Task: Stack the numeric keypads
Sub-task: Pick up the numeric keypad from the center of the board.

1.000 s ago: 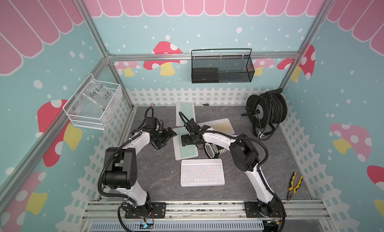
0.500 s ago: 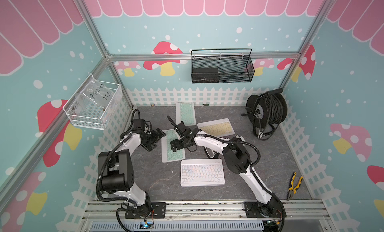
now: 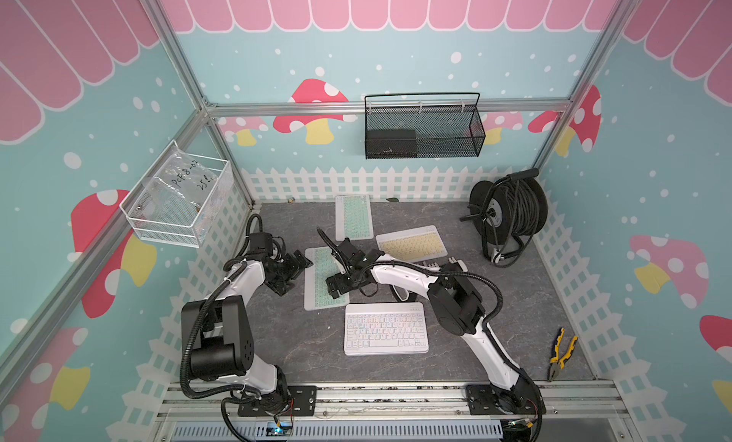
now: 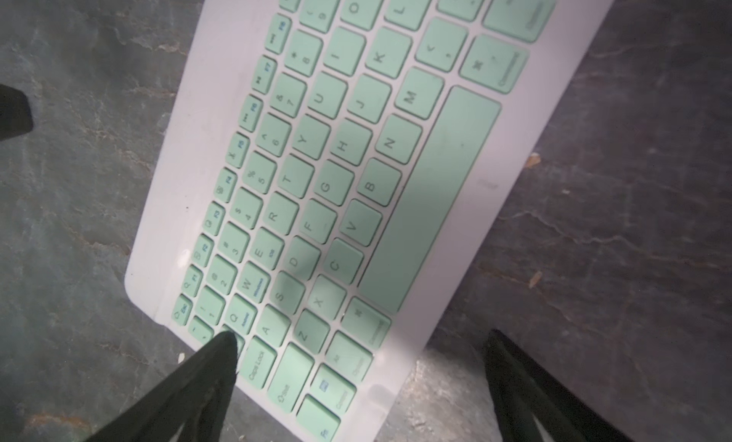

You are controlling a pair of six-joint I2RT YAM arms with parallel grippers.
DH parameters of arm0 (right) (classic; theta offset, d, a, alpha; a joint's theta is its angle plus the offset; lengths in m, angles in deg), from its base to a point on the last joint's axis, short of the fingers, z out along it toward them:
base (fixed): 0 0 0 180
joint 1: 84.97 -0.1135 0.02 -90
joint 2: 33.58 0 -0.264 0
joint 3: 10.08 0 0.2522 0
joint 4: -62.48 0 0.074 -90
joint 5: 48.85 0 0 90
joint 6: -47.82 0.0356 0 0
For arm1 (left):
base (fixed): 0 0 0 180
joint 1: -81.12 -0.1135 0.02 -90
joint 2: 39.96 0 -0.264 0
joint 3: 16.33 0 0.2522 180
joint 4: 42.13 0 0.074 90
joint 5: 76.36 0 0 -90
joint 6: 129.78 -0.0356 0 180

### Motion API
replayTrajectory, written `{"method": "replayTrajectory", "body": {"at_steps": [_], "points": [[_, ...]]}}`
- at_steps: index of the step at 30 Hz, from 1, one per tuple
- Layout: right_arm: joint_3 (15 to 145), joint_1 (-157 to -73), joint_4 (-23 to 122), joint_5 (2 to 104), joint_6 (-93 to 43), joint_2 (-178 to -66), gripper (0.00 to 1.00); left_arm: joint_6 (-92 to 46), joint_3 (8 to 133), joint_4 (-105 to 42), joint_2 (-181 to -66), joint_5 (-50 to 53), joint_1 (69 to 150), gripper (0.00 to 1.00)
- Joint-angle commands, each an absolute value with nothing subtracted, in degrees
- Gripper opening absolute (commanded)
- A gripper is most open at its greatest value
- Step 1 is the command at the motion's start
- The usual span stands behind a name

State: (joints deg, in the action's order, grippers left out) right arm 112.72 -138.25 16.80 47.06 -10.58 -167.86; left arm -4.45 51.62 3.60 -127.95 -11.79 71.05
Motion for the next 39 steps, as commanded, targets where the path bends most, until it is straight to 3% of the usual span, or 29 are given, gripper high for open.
{"method": "replayTrajectory", "body": {"at_steps": [1, 18, 25, 33, 39], "points": [[112.53, -140.88, 13.58, 49.26, -12.39, -168.77, 0.99, -2.48, 49.57, 5.26, -125.09, -8.38, 70.59, 1.00], [127.05, -144.91, 12.67, 54.02, -19.67, -176.90, 0.99, 4.36, 39.84, 8.90, -109.61, -0.64, 66.15, 1.00], [135.18, -144.83, 13.20, 52.73, -25.24, -179.09, 0.99, 5.74, 39.20, 8.27, -110.89, -2.92, 64.53, 1.00], [134.88, -142.34, 14.32, 41.24, -30.15, -173.24, 1.00, 7.47, 38.30, 4.70, -113.44, -6.10, 62.32, 1.00], [137.02, -136.03, 18.60, 45.88, -31.98, -173.96, 1.00, 8.86, 37.48, 3.62, -113.67, -6.96, 62.37, 1.00]]}}
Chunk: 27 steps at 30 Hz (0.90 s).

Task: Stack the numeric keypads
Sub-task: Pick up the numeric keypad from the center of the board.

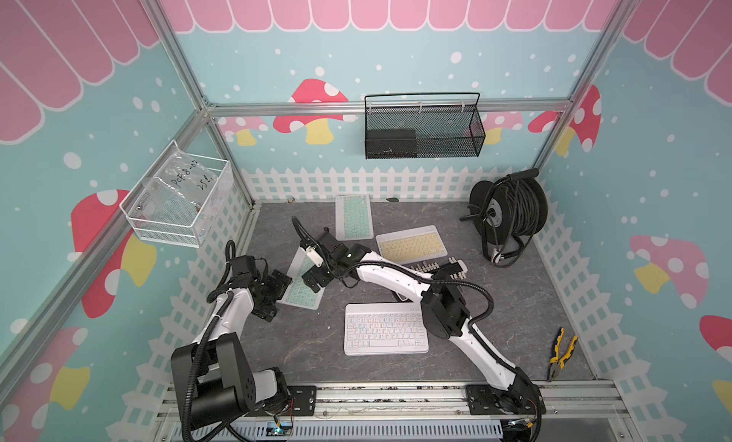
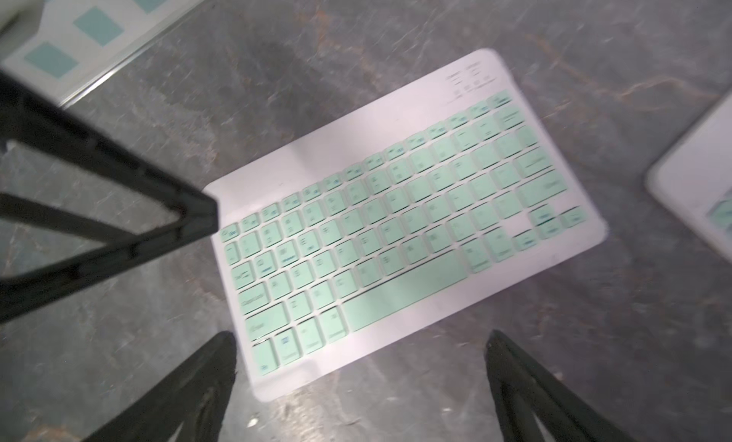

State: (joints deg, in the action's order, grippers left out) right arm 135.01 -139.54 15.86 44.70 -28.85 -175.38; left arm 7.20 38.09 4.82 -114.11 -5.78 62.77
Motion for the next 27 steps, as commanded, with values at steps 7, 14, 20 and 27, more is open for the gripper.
{"method": "replayTrajectory", "body": {"at_steps": [7, 14, 20, 27], "points": [[143.03, -128.93, 24.30, 57.27, -32.86, -179.75, 1.00, 11.10, 34.88, 1.69, -111.44, -7.97, 62.39, 1.00], [145.45, -126.99, 26.11, 64.72, -35.83, -184.14, 0.99, 14.82, 31.91, 1.78, -108.58, -4.79, 62.47, 1.00], [145.21, -126.80, 26.48, 68.59, -33.18, -186.41, 1.00, 11.12, 39.22, 1.74, -110.19, -2.42, 62.40, 1.00], [143.07, -126.80, 26.57, 69.75, -31.93, -187.00, 1.00, 3.06, 54.68, 2.73, -122.33, -1.94, 62.41, 1.00]]}}
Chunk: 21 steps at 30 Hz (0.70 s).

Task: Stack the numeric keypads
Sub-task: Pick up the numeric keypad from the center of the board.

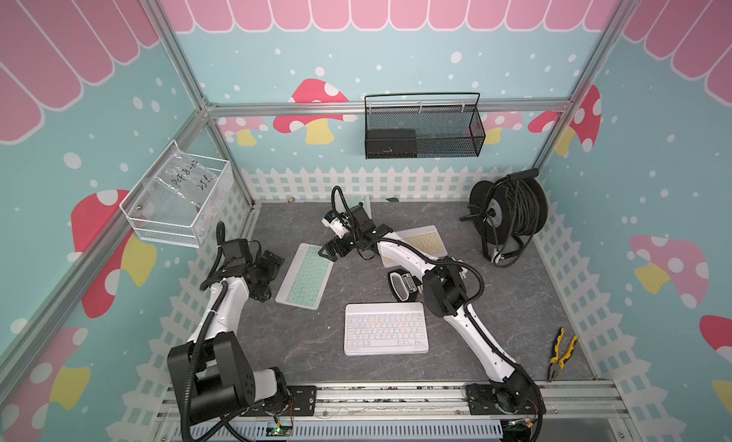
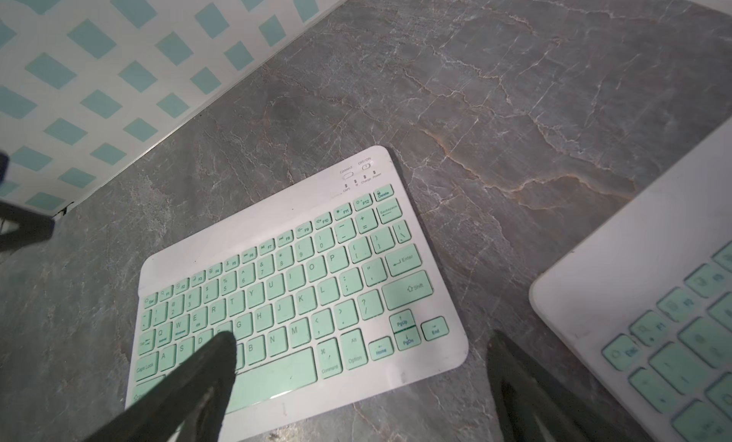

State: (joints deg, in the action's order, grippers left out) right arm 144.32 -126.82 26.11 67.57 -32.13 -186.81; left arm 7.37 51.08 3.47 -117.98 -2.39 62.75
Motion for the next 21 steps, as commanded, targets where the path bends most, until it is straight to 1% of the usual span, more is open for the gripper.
{"method": "replayTrajectory", "body": {"at_steps": [1, 4, 8, 17, 21], "points": [[142.70, -126.86, 26.58, 69.82, -31.85, -186.91, 1.00, 1.75, 57.24, 2.39, -125.46, -3.39, 62.41, 1.00], [142.47, -126.81, 25.81, 68.77, -32.32, -186.28, 1.00, 0.23, 64.19, 1.98, -133.94, -6.26, 62.50, 1.00], [140.53, -126.81, 24.66, 65.18, -33.10, -183.74, 1.00, 0.15, 69.19, -2.81, -140.92, -8.81, 63.14, 1.00], [125.07, -126.60, 25.08, 52.11, -35.06, -172.91, 1.00, -1.37, 79.47, -3.92, -154.17, -8.78, 67.33, 1.00], [120.47, -126.04, 25.84, 47.90, -34.33, -168.99, 1.00, -1.72, 83.13, -3.87, -159.31, -8.58, 69.23, 0.99]]}}
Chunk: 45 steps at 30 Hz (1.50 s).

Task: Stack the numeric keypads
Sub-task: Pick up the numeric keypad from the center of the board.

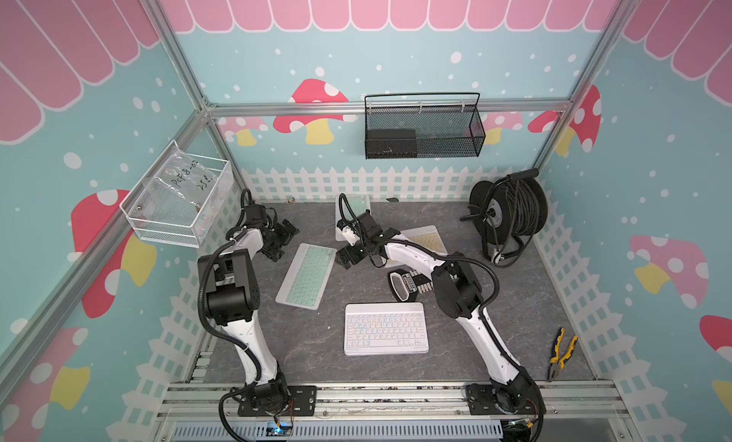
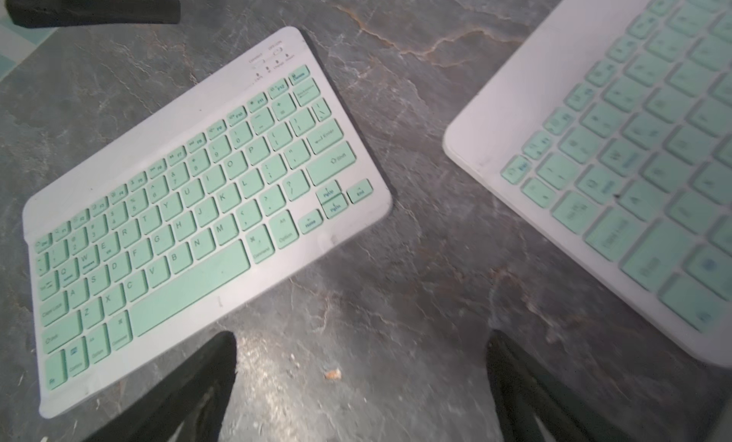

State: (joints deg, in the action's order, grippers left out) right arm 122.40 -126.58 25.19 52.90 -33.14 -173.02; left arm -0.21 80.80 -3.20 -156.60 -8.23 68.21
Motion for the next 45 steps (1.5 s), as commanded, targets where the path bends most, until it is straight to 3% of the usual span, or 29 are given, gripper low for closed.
{"method": "replayTrajectory", "body": {"at_steps": [1, 10, 18, 25, 31, 37, 45], "points": [[119.54, -125.70, 25.91, 46.90, -33.87, -168.04, 0.99, -1.87, 84.33, -3.90, -160.68, -9.40, 69.56, 0.99], [108.58, -121.40, 29.85, 40.67, -28.58, -158.56, 1.00, -10.25, 92.16, 1.02, -169.01, -20.33, 75.06, 0.98], [101.51, -119.20, 31.97, 38.19, -24.73, -153.44, 1.00, -19.59, 88.83, 5.97, -166.10, -23.50, 82.54, 0.98], [98.47, -120.36, 33.87, 43.84, -22.67, -153.90, 0.99, -14.28, 81.39, -1.15, -156.04, -21.84, 82.43, 0.98], [105.45, -123.56, 29.73, 47.10, -22.77, -159.69, 1.00, -4.01, 72.80, -12.08, -142.86, -22.96, 76.98, 0.99], [116.51, -127.62, 21.64, 47.92, -22.05, -168.25, 1.00, -7.12, 68.69, 7.51, -136.22, -10.19, 73.03, 0.99], [120.51, -129.03, 19.64, 49.34, -19.91, -172.47, 1.00, -6.28, 55.34, 12.17, -124.48, -4.69, 72.10, 0.99]]}}
